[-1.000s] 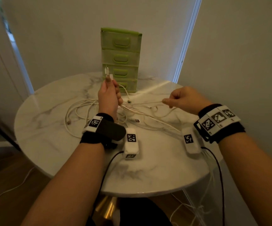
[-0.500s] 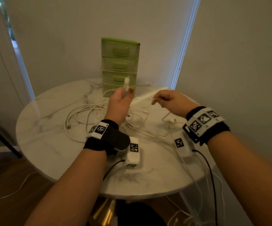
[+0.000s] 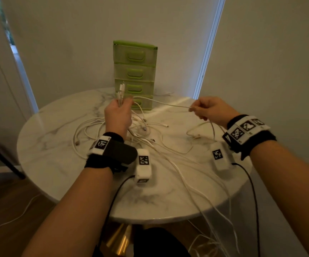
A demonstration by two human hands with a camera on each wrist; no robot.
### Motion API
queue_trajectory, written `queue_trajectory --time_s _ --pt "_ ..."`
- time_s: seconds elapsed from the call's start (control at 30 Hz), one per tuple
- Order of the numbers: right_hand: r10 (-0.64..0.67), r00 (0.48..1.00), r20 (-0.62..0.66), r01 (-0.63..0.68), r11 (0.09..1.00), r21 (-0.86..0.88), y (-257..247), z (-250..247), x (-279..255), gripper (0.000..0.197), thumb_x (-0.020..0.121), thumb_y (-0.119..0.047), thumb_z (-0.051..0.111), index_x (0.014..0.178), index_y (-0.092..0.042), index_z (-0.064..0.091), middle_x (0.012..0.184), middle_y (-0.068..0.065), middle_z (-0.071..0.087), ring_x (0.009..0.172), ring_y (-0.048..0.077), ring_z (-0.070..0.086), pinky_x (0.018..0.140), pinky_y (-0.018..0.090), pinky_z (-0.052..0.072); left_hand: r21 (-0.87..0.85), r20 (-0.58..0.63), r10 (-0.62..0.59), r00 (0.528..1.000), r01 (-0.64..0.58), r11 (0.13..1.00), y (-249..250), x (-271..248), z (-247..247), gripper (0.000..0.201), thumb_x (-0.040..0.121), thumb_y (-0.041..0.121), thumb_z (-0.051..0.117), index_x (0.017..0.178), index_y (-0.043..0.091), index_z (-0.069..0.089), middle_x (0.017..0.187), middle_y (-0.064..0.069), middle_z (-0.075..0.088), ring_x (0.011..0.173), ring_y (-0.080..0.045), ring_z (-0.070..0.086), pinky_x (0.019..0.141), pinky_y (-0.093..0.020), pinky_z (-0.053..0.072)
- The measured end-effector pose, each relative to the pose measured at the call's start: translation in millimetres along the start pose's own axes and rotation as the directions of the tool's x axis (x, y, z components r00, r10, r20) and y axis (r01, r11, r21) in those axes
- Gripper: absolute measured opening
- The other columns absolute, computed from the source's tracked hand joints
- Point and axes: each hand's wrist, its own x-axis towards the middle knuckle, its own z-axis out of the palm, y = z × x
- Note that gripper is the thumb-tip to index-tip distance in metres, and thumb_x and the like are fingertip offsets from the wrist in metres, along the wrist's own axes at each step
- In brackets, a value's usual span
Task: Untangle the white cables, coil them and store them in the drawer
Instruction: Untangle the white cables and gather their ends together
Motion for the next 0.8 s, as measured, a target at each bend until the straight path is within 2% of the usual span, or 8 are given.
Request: queue_trajectory --time_s 0.13,0.23,0.33,0.47,0.57,0.63,0.73,0.8 --pt "0.007 0.999 -0.034 -0.009 0.998 -0.061 11.1 -3.7 -0.5 0.018 0.095 -0.014 0.045 0.081 -0.018 0.057 0.067 -0.003 0.047 0.06 0.011 0.046 0.066 0.029 0.044 0.174 -0.007 0.092 0.996 -0.09 0.981 3.9 -3.1 3.0 0.017 0.084 0.026 0.067 0.073 0.018 0.057 0.064 0.003 0.047 0.056 -0.012 0.042 0.053 -0.025 0.036" --pt "-0.044 0.99 -0.134 0.042 0.999 -0.017 2.6 1.1 1.8 0.019 0.095 -0.016 0.044 0.081 -0.023 0.055 0.068 -0.005 0.047 0.062 0.01 0.044 0.059 0.023 0.042 0.46 0.106 0.272 0.956 -0.29 0.839 7.7 -9.5 5.7 0.016 0.077 0.014 0.073 0.088 0.014 0.061 0.081 0.004 0.055 0.076 -0.013 0.05 0.067 -0.023 0.041" --pt "-0.092 0.984 -0.154 0.097 0.995 0.028 -11.7 5.9 4.1 0.013 0.096 -0.014 0.044 0.091 -0.016 0.056 0.07 -0.008 0.047 0.063 0.007 0.043 0.06 0.018 0.038 0.551 0.331 0.247 0.91 -0.4 0.733 21.1 -16.5 17.0 0.021 0.076 0.0 0.065 0.069 0.02 0.061 0.067 0.007 0.056 0.071 -0.013 0.054 0.066 -0.021 0.04" --pt "-0.12 0.987 -0.105 0.132 0.985 0.11 -32.9 13.9 4.8 0.013 0.095 -0.01 0.045 0.095 -0.012 0.058 0.069 -0.004 0.05 0.061 0.008 0.042 0.058 0.02 0.037 0.374 0.481 0.035 0.876 -0.241 0.896 38.6 -36.1 35.5 0.013 0.081 0.019 0.07 0.072 0.011 0.066 0.038 0.013 0.04 0.036 -0.002 0.034 0.04 -0.016 0.028" --pt "-0.168 0.984 -0.062 0.175 0.975 0.139 -47.6 14.3 -1.6 0.015 0.092 -0.003 0.046 0.1 -0.001 0.058 0.066 0.001 0.054 0.059 0.01 0.045 0.055 0.02 0.038 0.321 0.495 -0.004 0.869 -0.178 0.93 41.8 -45.9 46.3 0.04 0.084 0.043 0.065 0.063 0.01 0.056 0.043 0.005 0.029 0.035 -0.008 0.023 0.04 -0.021 0.018" --pt "-0.198 0.98 -0.023 0.199 0.966 0.164 -55.4 12.7 -7.7 0.011 0.093 -0.002 0.046 0.101 -0.003 0.053 0.064 0.003 0.053 0.055 0.011 0.045 0.051 0.02 0.038 0.256 0.472 0.066 0.879 -0.209 0.944 42.7 -49.6 51.3 0.04 0.086 0.039 0.064 0.058 0.013 0.053 0.038 0.009 0.035 0.033 -0.005 0.026 0.038 -0.02 0.021" --pt "-0.165 0.985 0.057 0.149 0.964 0.219 -59.8 10.6 -15.1 0.014 0.096 -0.01 0.045 0.108 -0.01 0.039 0.065 0.005 0.053 0.047 0.01 0.041 0.045 0.021 0.035 0.161 0.471 0.153 0.868 -0.256 0.953 44.1 -54.7 53.8 0.019 0.089 0.02 0.063 0.085 0.001 0.066 0.039 0.01 0.053 0.032 0.003 0.04 0.036 -0.007 0.028" --pt "-0.126 0.986 0.109 0.098 0.968 0.233 -57.9 9.0 -19.1 0.02 0.097 -0.015 0.044 0.113 -0.012 0.033 0.066 0.006 0.055 0.044 0.01 0.037 0.043 0.022 0.034 0.151 0.464 0.148 0.873 -0.243 0.958 42.9 -55.2 54.3 0.022 0.087 0.017 0.065 0.096 -0.003 0.066 0.047 0.007 0.056 0.034 0.004 0.043 0.039 -0.007 0.03"
